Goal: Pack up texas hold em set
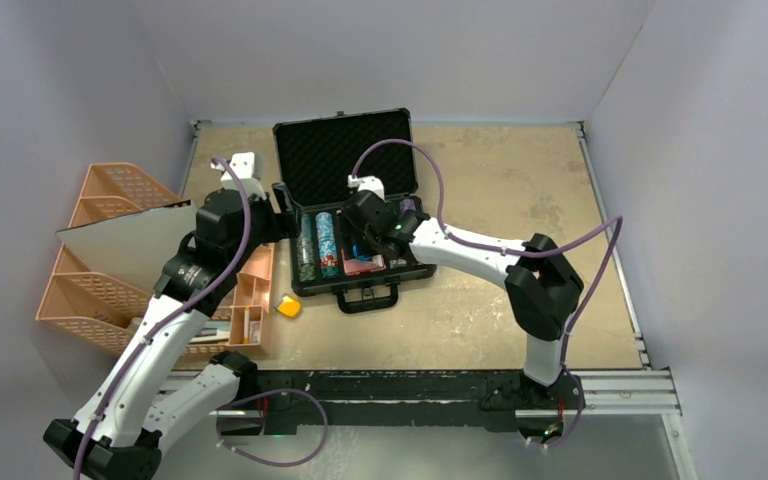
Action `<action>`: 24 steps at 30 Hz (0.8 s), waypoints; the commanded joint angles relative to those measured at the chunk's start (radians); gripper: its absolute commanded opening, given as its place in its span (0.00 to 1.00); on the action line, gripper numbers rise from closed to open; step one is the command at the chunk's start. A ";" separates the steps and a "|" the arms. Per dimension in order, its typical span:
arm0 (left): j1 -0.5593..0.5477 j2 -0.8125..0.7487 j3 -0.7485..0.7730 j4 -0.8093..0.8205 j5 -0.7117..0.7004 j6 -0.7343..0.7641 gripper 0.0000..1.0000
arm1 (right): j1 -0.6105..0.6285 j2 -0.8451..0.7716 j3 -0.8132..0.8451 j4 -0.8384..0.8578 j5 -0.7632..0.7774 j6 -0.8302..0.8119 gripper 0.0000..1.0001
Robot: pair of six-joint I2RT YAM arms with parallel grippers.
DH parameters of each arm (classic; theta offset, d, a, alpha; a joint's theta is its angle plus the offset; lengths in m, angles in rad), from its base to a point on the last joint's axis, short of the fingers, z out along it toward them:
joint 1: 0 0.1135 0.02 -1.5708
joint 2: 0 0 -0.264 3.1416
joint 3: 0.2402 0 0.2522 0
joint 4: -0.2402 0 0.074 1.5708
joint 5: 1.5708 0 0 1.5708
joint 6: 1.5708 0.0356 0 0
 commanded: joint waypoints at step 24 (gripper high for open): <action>0.010 -0.047 -0.003 0.020 0.052 0.005 0.69 | -0.506 -0.460 -0.507 -0.088 0.401 0.334 0.92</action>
